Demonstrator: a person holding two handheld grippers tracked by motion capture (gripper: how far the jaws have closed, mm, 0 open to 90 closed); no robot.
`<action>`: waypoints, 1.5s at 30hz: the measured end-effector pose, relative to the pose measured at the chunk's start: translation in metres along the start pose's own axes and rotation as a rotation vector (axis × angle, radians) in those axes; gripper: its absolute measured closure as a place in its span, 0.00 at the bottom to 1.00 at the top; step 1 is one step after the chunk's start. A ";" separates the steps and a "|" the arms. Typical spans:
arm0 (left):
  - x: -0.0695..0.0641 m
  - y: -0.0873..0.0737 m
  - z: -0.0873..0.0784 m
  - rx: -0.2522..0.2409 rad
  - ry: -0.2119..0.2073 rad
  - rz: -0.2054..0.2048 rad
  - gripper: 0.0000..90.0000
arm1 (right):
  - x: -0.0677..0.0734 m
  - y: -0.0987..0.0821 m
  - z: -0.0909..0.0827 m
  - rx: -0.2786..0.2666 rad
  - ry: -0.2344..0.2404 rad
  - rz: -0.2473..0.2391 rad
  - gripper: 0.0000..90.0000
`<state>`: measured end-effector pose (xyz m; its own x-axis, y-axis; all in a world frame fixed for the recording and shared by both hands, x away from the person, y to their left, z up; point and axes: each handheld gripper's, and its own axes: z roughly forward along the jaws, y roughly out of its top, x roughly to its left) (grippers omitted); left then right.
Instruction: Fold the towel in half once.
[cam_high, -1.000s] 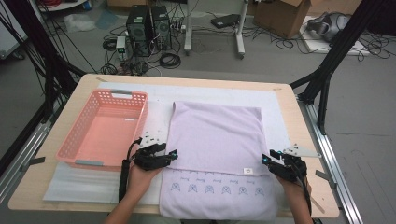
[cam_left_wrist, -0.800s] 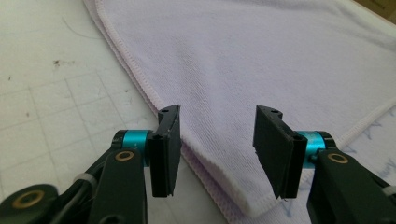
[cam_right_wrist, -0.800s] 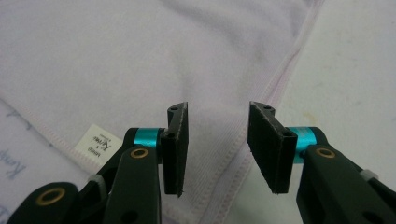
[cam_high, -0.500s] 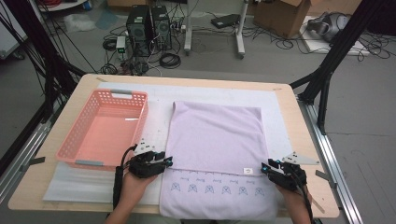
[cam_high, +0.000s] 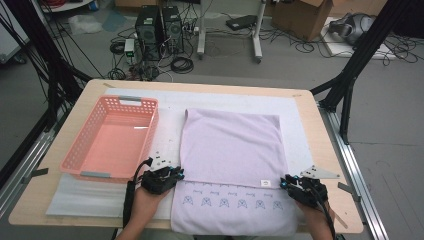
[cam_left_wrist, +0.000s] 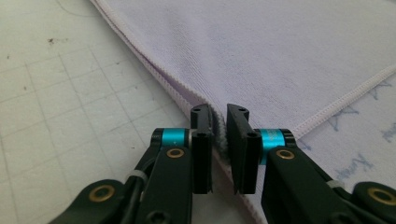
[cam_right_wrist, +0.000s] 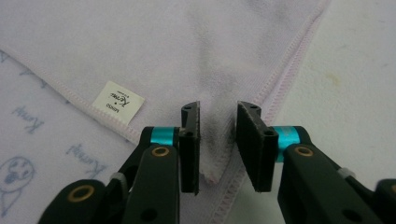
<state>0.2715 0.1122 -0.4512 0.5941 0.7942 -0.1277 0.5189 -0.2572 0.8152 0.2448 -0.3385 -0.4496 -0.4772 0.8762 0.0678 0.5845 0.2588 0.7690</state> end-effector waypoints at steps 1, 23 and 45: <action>0.000 0.000 0.000 -0.003 -0.001 -0.003 0.90 | 0.000 0.000 0.000 0.000 0.001 0.003 0.81; -0.002 0.001 -0.001 -0.030 -0.008 -0.004 0.88 | 0.000 0.000 0.000 -0.003 0.002 -0.002 0.80; 0.001 0.001 -0.012 -0.080 -0.049 -0.056 0.97 | 0.002 0.001 -0.004 -0.007 0.015 0.001 0.96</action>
<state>0.2650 0.1191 -0.4436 0.5957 0.7779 -0.2000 0.5027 -0.1669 0.8482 0.2422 -0.3380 -0.4461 -0.4866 0.8702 0.0779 0.5806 0.2555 0.7730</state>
